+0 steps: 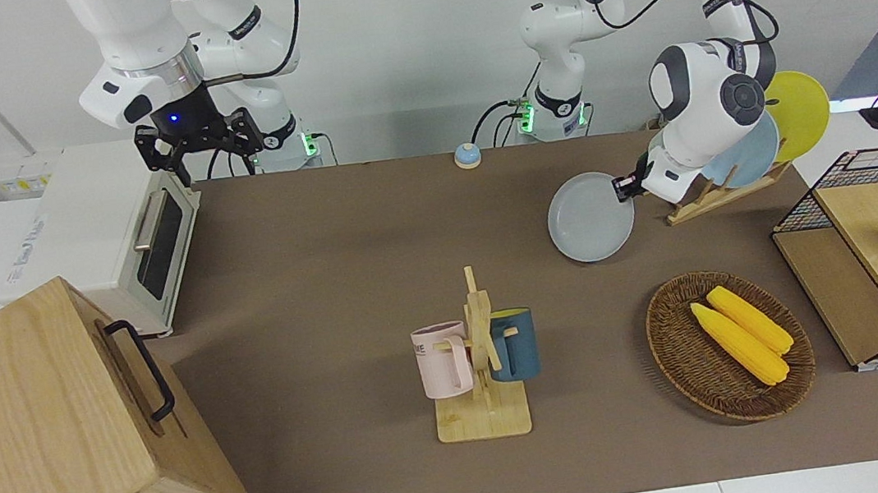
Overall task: Pick gray plate from low plate rack and place it on table with left arm
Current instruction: 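Lift the gray plate out of the rack, carrying it away from the rack, then lower the gray plate flat onto the table and open the left gripper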
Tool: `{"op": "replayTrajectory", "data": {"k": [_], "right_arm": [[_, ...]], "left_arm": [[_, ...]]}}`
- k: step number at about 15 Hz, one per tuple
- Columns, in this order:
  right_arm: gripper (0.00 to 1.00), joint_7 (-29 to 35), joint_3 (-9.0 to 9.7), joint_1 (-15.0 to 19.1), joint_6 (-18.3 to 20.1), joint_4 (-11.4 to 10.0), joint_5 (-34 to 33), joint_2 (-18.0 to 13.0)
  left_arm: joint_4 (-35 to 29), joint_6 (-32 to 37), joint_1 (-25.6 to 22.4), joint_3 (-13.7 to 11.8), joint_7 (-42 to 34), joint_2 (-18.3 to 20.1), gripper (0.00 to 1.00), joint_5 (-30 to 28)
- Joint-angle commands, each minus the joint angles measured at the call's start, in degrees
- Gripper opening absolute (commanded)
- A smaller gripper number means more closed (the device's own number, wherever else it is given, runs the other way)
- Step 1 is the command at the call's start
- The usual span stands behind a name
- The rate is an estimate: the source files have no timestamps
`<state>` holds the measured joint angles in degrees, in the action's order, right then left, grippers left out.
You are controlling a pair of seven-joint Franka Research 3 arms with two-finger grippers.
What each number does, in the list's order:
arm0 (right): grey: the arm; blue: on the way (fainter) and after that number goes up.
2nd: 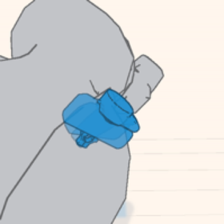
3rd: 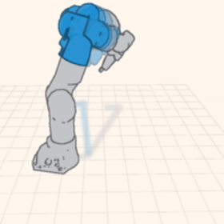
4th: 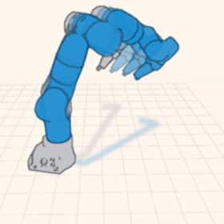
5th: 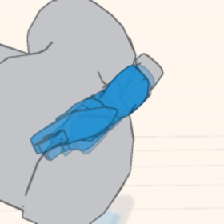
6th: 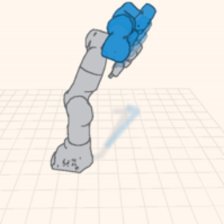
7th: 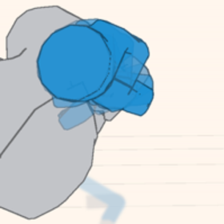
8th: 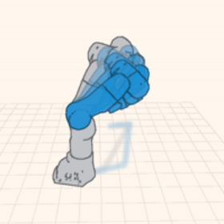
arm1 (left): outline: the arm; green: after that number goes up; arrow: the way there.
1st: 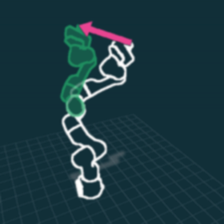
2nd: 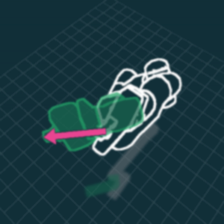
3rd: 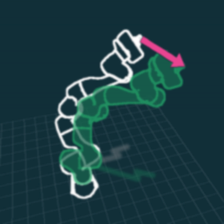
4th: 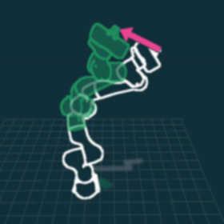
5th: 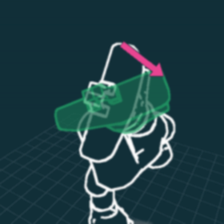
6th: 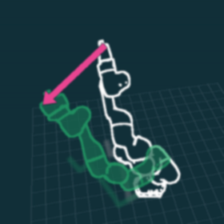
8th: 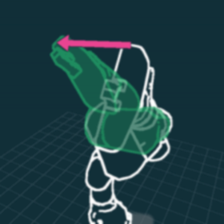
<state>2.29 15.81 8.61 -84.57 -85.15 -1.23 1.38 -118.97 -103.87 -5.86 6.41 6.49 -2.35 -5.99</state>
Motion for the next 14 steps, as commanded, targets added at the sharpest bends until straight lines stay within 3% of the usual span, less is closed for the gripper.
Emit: {"op": "replayTrajectory", "data": {"k": [1, 4, 10, 11, 12, 14], "right_arm": [[0.983, 0.7, 0.98, 1.06, 0.81, 0.51, -0.09, -0.15], [0.983, 0.7, 0.98, 1.06, 0.81, 0.51, -0.09, -0.15], [0.983, 0.7, 0.98, 1.06, 0.81, 0.51, -0.09, -0.15], [0.983, 0.7, 0.98, 1.06, 0.81, 0.51, -0.09, -0.15], [0.983, 0.7, 0.98, 1.15, 0.81, 0.51, -0.09, -0.07], [0.983, 0.7, 0.98, 1.06, 0.81, 0.51, -0.09, -0.15]], "left_arm": [[-10.99, -11.67, -0.91, 2.11, 1.6, 6.82, 0.0, -1.75], [-17.5, -15.74, -0.38, 2.29, 0.81, 10.34, 0.0, -1.49], [-26.65, -21.63, 0.32, 2.29, 1.15, 11.49, 0.0, 0.27], [-26.75, -21.55, 0.41, 2.29, 1.51, 11.4, 0.2, 0.27], [-26.66, -21.46, 0.58, 2.29, 1.6, 11.31, 0.7, 0.19], [-26.57, -21.46, 0.58, 2.29, 1.6, 11.14, 0.83, 0.01]]}}
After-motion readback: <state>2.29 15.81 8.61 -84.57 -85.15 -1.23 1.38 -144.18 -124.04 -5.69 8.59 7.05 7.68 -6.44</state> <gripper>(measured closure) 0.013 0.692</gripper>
